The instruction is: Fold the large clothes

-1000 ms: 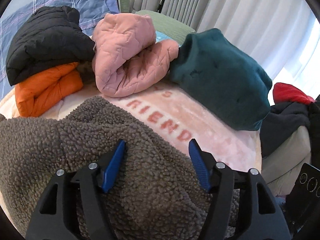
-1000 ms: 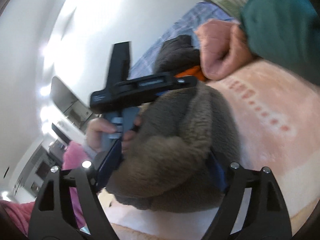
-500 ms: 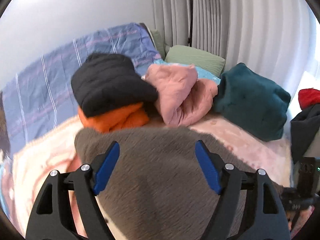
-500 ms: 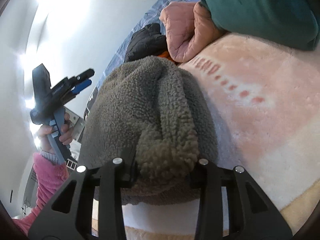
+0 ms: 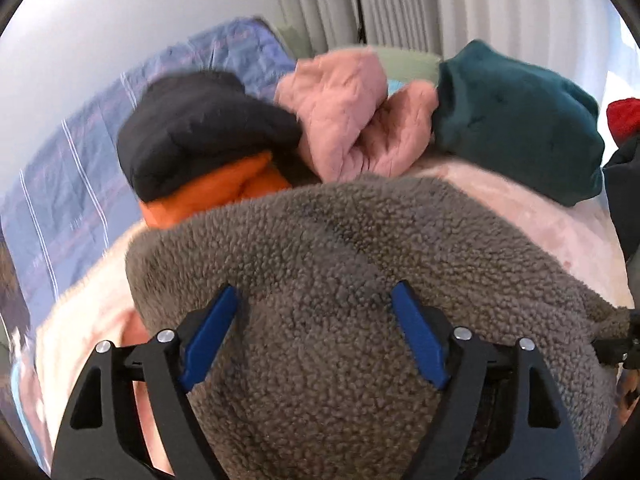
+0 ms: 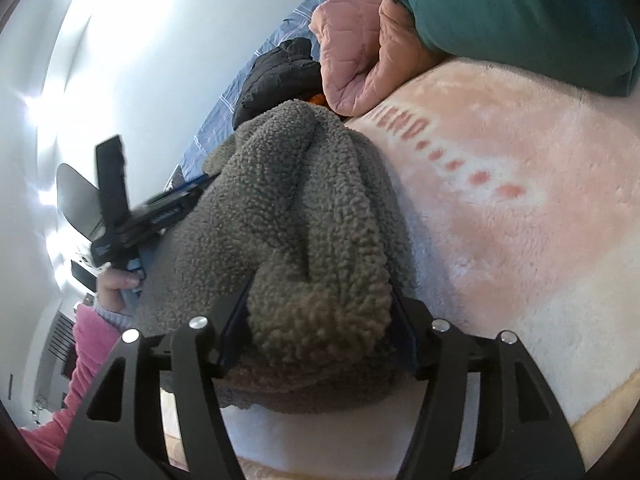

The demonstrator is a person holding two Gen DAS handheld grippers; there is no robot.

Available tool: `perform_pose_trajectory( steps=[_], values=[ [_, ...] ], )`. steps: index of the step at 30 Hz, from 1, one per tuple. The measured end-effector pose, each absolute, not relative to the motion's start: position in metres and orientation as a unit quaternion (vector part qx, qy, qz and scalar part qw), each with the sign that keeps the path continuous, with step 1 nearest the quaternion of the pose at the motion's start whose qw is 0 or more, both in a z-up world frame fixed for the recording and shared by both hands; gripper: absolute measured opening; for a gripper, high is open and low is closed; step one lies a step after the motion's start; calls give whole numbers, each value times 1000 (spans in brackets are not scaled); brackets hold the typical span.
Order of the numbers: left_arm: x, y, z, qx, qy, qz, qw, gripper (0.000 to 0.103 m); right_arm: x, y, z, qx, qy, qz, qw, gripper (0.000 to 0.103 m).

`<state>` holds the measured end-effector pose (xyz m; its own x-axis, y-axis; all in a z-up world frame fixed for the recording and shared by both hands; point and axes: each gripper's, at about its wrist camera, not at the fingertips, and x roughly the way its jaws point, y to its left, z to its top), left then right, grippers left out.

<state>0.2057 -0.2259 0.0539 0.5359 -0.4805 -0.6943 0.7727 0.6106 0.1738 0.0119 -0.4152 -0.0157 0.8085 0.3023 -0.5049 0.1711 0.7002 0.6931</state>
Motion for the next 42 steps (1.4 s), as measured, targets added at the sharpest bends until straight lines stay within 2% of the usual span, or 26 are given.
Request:
perform_pose_trajectory(
  steps=[7, 11, 13, 15, 16, 17, 19, 23, 25, 28, 34, 37, 39, 42],
  values=[
    [213, -249, 71, 214, 282, -381, 854, 80, 11, -411, -12, 366, 309, 17, 878, 68],
    [207, -277, 39, 269, 300, -371, 836, 80, 1, -417, 5, 338, 314, 6, 887, 70],
    [216, -276, 38, 238, 310, -380, 838, 80, -18, -424, 30, 294, 295, -37, 909, 70],
    [223, -274, 40, 214, 317, -388, 838, 79, -31, -427, 51, 261, 270, -69, 924, 57],
    [225, -274, 39, 208, 320, -390, 838, 79, -35, -427, 61, 252, 258, -66, 930, 40],
    [226, -276, 39, 205, 321, -392, 838, 79, -35, -425, 72, 250, 248, -43, 935, 33],
    [226, -282, 39, 212, 322, -392, 835, 79, -25, -413, 84, 233, 240, 5, 942, 25],
    [227, -287, 38, 222, 334, -393, 828, 79, 24, -373, 84, 173, 262, 57, 948, 25],
    [232, -284, 35, 218, 344, -384, 829, 81, 53, -371, 41, 172, 332, 46, 926, 25],
    [234, -284, 18, 223, 364, -373, 824, 85, 54, -375, -3, 186, 333, 52, 923, 24],
    [224, -283, 23, 237, 328, -356, 842, 86, 45, -374, -2, 200, 334, 44, 920, 24],
    [213, -271, 52, 217, 290, -356, 861, 86, 45, -372, -1, 197, 334, 35, 921, 24],
    [205, -258, 79, 164, 273, -397, 860, 86, 47, -371, 2, 202, 336, 33, 919, 24],
    [196, -260, 94, 151, 319, -450, 820, 85, 48, -373, 7, 205, 342, 41, 916, 24]
  ],
)
